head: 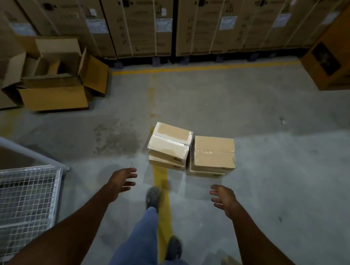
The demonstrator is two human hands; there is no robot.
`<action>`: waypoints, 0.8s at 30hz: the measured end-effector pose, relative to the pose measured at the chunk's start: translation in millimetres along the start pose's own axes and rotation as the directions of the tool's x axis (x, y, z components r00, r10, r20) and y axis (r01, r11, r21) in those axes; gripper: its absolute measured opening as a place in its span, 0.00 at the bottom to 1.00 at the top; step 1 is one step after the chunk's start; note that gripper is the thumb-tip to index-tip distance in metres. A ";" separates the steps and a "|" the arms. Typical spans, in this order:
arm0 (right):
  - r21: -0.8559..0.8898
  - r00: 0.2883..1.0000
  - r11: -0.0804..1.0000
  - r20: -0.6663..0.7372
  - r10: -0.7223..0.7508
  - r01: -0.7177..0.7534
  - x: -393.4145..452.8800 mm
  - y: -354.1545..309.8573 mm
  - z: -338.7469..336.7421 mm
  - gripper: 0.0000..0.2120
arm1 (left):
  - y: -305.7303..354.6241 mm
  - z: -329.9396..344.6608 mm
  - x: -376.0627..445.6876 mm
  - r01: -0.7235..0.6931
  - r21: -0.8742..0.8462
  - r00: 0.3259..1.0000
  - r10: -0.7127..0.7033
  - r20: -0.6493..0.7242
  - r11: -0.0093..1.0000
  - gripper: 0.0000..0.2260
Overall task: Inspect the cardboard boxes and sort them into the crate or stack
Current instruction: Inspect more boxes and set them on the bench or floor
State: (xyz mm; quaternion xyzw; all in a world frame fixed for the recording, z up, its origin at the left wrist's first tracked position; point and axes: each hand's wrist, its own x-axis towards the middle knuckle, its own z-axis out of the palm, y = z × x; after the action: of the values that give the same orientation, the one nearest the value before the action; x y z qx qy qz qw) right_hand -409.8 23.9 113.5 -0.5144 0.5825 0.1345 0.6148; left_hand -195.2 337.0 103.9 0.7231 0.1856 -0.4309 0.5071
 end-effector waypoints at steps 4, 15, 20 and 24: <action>-0.117 0.998 0.991 0.030 -0.064 0.067 40.8 -64.6 34.9 0.06 | 56.2 4.1 60.3 -0.039 0.089 0.999 0.038 0.014 0.995 0.13; -0.293 0.999 0.956 0.035 -0.007 0.017 238.0 -185.8 132.4 0.09 | 163.4 26.0 294.8 -0.060 0.449 0.997 0.034 0.067 0.891 0.09; -0.318 1.000 0.948 0.004 -0.025 0.025 349.7 -189.5 161.1 0.04 | 158.3 40.6 409.8 -0.067 0.549 0.996 0.024 0.084 0.833 0.15; -0.305 0.999 0.951 -0.005 0.047 -0.047 454.5 -151.7 171.3 0.16 | 127.4 52.8 493.3 -0.061 0.583 0.993 -0.008 0.115 0.810 0.14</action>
State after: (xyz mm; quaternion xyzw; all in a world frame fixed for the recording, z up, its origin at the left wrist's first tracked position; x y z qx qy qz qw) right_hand -65.2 -104.1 -238.3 -0.5889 0.5662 0.2378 0.5254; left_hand 147.8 153.5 -229.3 0.8212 0.0050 -0.4997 0.2754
